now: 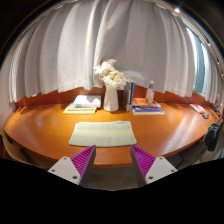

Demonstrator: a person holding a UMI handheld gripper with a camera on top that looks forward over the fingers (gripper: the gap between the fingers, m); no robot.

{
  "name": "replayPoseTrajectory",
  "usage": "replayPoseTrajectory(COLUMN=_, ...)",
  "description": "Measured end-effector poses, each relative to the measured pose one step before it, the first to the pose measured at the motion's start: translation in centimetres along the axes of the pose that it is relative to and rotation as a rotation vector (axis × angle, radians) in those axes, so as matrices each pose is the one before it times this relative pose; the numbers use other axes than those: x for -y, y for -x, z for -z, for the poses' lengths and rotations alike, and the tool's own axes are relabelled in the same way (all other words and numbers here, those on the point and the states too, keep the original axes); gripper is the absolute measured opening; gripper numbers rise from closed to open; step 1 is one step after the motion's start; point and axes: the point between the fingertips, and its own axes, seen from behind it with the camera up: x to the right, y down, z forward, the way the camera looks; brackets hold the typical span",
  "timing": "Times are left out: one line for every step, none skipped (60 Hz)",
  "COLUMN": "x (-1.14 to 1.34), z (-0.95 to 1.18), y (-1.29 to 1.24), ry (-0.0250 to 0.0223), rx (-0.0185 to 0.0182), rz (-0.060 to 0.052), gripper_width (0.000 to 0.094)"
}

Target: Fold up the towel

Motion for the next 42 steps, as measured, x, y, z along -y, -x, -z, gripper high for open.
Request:
replayPoseTrajectory(x=-0.504, z=-0.737, y=1.021, ry=0.01094, rx=0.00993, rz=0.002, gripper_width=0.0676)
replayPoseTrajectory(x=-0.492, z=-0.699, y=0.935, ry=0.01196, rx=0.00922, rz=0.0013, gripper_width=0.0676)
replayPoseTrajectory(x=-0.481, z=-0.697, y=0.909, ry=0.01172, rx=0.00837, rz=0.0007, gripper_width=0.0675)
replayPoseTrajectory(x=-0.412, z=-0.687, y=0.947, ry=0.01032, rx=0.00787, rz=0.0014, gripper_width=0.0676)
replayPoseTrajectory(x=-0.324, z=-0.674, y=0.967, ry=0.00824, rx=0.00852, rz=0.0028, gripper_width=0.0676)
replayPoseTrajectory(x=-0.635, z=-0.839, y=0.79, ry=-0.0009, rx=0.01112, rz=0.0043, gripper_width=0.0677)
replayPoseTrajectory(x=-0.275, z=-0.682, y=0.974, ry=0.00783, rx=0.00908, rz=0.0028, gripper_width=0.0676)
replayPoseTrajectory(x=-0.32, z=-0.731, y=0.96, ry=0.00847, rx=0.00949, rz=0.0024, gripper_width=0.0675)
replayPoseTrajectory(x=-0.261, z=-0.707, y=0.936, ry=0.00951, rx=0.01026, rz=0.002, gripper_width=0.0676)
replayPoseTrajectory(x=-0.251, z=-0.745, y=0.945, ry=0.00938, rx=0.01062, rz=0.0019, gripper_width=0.0678)
replayPoseTrajectory(x=-0.163, z=-0.753, y=0.98, ry=0.00938, rx=0.01146, rz=0.0017, gripper_width=0.0678)
replayPoseTrajectory(x=-0.102, z=-0.768, y=0.946, ry=0.00807, rx=0.01124, rz=0.0022, gripper_width=0.068)
replayPoseTrajectory(x=-0.053, z=-0.798, y=0.881, ry=0.00706, rx=0.01011, rz=0.0027, gripper_width=0.0681)
replayPoseTrajectory(x=-0.02, z=-0.801, y=0.812, ry=0.00699, rx=0.00824, rz=0.003, gripper_width=0.0686)
replayPoseTrajectory(x=-0.062, z=-0.829, y=0.722, ry=0.00783, rx=0.00656, rz=0.0029, gripper_width=0.0692)
replayPoseTrajectory(x=-0.05, z=-0.845, y=0.701, ry=0.00914, rx=0.00575, rz=0.0031, gripper_width=0.0691)
replayPoseTrajectory(x=-0.033, z=-0.831, y=0.651, ry=0.00881, rx=0.0055, rz=0.0038, gripper_width=0.0692)
replayPoseTrajectory(x=0.001, z=-0.839, y=0.634, ry=0.00812, rx=0.00544, rz=0.0054, gripper_width=0.0692)
replayPoseTrajectory(x=0.061, z=-0.816, y=0.579, ry=0.00697, rx=0.00484, rz=0.0056, gripper_width=0.0692)
replayPoseTrajectory(x=0.093, z=-0.846, y=0.505, ry=0.00589, rx=0.00439, rz=0.0052, gripper_width=0.0692)
replayPoseTrajectory(x=0.093, z=-0.798, y=0.424, ry=0.00558, rx=0.00207, rz=0.0048, gripper_width=0.0692)
replayPoseTrajectory(x=0.103, z=-0.805, y=0.328, ry=0.0052, rx=0.00038, rz=0.0046, gripper_width=0.0693)
replayPoseTrajectory(x=0.098, z=-0.767, y=0.255, ry=0.00483, rx=-0.0015, rz=0.0049, gripper_width=0.0692)
replayPoseTrajectory(x=0.111, z=-0.767, y=0.229, ry=0.00591, rx=-0.00204, rz=0.0041, gripper_width=0.0693)
replayPoseTrajectory(x=0.084, z=-0.746, y=0.175, ry=0.00652, rx=-0.00201, rz=0.0029, gripper_width=0.0693)
replayPoseTrajectory(x=0.102, z=-0.718, y=0.136, ry=0.00597, rx=-0.00208, rz=0.0028, gripper_width=0.0695)
replayPoseTrajectory(x=0.149, z=-0.667, y=0.119, ry=0.00472, rx=-0.00235, rz=0.0028, gripper_width=0.0694)
replayPoseTrajectory(x=0.161, z=-0.652, y=0.058, ry=0.00378, rx=-0.00314, rz=0.0021, gripper_width=0.0689)
replayPoseTrajectory(x=0.179, z=-0.584, y=-0.006, ry=0.00312, rx=-0.005, rz=0.0015, gripper_width=0.0682)
replayPoseTrajectory(x=0.158, z=-0.557, y=-0.06, ry=0.00275, rx=-0.00633, rz=0.0016, gripper_width=0.0677)
replayPoseTrajectory(x=0.171, z=-0.549, y=-0.098, ry=0.00224, rx=-0.00732, rz=0.002, gripper_width=0.0674)
replayPoseTrajectory(x=0.108, z=-0.505, y=-0.149, ry=0.00269, rx=-0.00831, rz=0.0029, gripper_width=0.0674)
replayPoseTrajectory(x=0.024, z=-0.508, y=-0.106, ry=0.00382, rx=-0.00847, rz=0.0034, gripper_width=0.067)
replayPoseTrajectory(x=-0.037, z=-0.53, y=-0.172, ry=0.00547, rx=-0.00834, rz=0.0046, gripper_width=0.0663)
replayPoseTrajectory(x=-0.167, z=-0.477, y=-0.208, ry=0.00832, rx=-0.00935, rz=0.0058, gripper_width=0.0651)
replayPoseTrajectory(x=-0.214, z=-0.448, y=-0.244, ry=0.01006, rx=-0.01047, rz=0.0071, gripper_width=0.0635)
replayPoseTrajectory(x=-0.274, z=-0.436, y=-0.251, ry=0.01148, rx=-0.01122, rz=0.0094, gripper_width=0.0618)
replayPoseTrajectory(x=0.518, z=0.359, y=0.259, ry=0.00053, rx=0.00613, rz=0.0049, gripper_width=0.0601)
replayPoseTrajectory(x=0.443, z=-0.33, y=-0.153, ry=-0.02861, rx=-0.00005, rz=-0.0078, gripper_width=0.057)
replayPoseTrajectory(x=-0.083, z=-0.388, y=-0.246, ry=-0.00777, rx=-0.00913, rz=-0.0067, gripper_width=0.053)
replayPoseTrajectory(x=-0.291, z=-0.153, y=-0.226, ry=0.0085, rx=-0.00729, rz=-0.0065, gripper_width=0.05)
replayPoseTrajectory(x=0.183, z=-0.01, y=0.007, ry=-0.00731, rx=0.00343, rz=-0.0143, gripper_width=0.0475)
